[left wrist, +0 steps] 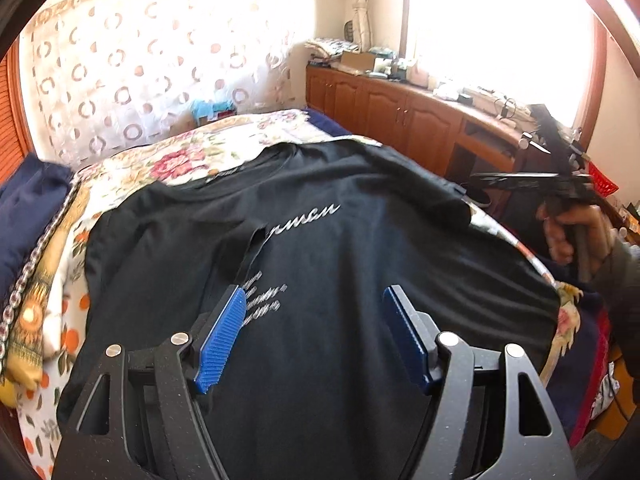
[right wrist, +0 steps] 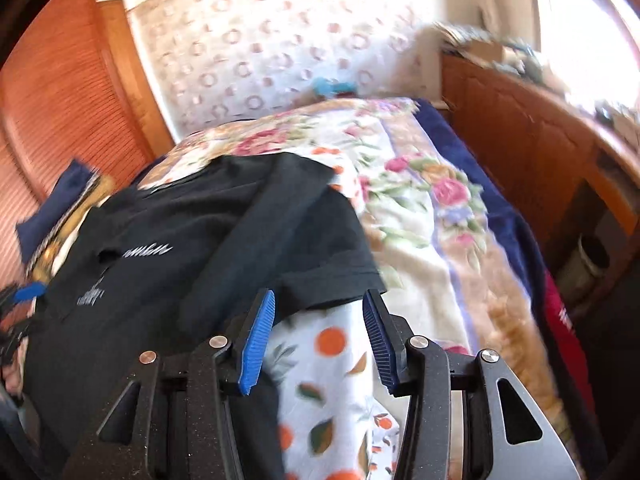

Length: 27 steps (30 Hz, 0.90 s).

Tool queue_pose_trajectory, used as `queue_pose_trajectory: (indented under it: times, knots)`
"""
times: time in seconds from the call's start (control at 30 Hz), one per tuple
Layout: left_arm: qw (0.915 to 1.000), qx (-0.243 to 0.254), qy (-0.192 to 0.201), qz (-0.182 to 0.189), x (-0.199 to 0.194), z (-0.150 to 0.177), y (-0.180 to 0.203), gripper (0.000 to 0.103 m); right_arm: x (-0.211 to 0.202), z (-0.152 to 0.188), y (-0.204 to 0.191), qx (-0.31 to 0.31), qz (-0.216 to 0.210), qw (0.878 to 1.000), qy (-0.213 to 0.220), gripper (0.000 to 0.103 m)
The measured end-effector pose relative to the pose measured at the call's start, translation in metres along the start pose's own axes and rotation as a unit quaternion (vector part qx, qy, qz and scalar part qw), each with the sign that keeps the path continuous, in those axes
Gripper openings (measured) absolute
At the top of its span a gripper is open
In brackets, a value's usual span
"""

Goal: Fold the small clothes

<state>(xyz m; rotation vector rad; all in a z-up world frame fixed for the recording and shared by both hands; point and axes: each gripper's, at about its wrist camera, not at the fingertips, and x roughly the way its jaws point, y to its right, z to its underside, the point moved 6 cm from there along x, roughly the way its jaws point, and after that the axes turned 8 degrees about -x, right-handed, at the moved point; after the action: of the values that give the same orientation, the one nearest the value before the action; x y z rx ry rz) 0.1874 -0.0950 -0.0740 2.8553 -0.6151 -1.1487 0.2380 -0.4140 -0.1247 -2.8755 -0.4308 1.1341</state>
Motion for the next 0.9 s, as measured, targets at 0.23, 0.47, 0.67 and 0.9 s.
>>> queue_pose_trajectory:
  times: [0.23,0.47,0.67,0.9]
  knots:
    - [0.9997,0.016,-0.009,0.014,0.026,-0.024,0.014,0.072,0.045,-0.012,0.015,0.059,-0.005,0.998,-0.035,0.048]
    - [0.9991,0.029,-0.014,0.028,0.041,-0.032,0.020,0.072,0.054,-0.029,0.021,0.099,-0.042,0.992,-0.064,0.048]
    - [0.9982,0.047,-0.020,0.031,0.048,-0.031,0.022,0.072,0.052,-0.031,0.031,0.095,-0.073,0.991,-0.060,0.014]
    - [0.9983,0.049,-0.013,0.028,0.043,-0.031,0.009,0.072,0.007,-0.065,0.031,0.033,-0.017,0.999,-0.004,0.004]
